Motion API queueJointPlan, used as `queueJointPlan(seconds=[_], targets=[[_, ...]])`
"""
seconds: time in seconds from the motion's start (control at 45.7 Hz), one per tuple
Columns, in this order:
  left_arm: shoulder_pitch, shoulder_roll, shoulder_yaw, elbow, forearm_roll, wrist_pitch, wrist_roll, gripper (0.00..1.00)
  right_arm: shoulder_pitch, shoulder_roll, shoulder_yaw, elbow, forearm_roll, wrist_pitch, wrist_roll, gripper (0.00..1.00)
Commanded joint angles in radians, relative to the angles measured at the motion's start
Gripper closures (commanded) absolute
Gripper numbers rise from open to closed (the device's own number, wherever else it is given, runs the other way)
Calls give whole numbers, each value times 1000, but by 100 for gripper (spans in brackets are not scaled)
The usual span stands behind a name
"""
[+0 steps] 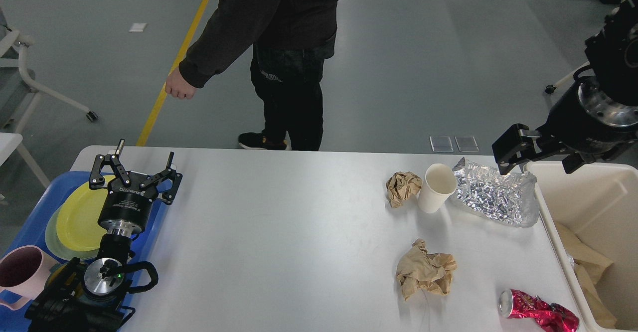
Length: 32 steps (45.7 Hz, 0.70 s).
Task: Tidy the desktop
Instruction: 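Move the right gripper down toward the crumpled silver foil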
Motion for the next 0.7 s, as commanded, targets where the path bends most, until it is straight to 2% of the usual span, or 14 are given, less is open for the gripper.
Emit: queueJointPlan(seconds=[0.0,0.153,0.306,0.416,0.678], targets=[[1,0,0,0,0,0,1,4,-119,-21,-6,-72,14,-132,1,1],[0,0,0,0,0,0,-1,4,-300,-51,5,-213,102,-200,1,1],[0,0,0,0,0,0,1,4,-490,-38,-2,-376,475,-230,1,0],[0,0,0,0,0,0,1,4,-601,-31,2,-460,591,-241,-1,0],[1,0,0,0,0,0,-1,4,-969,16,181,-738,899,-241,-14,2]])
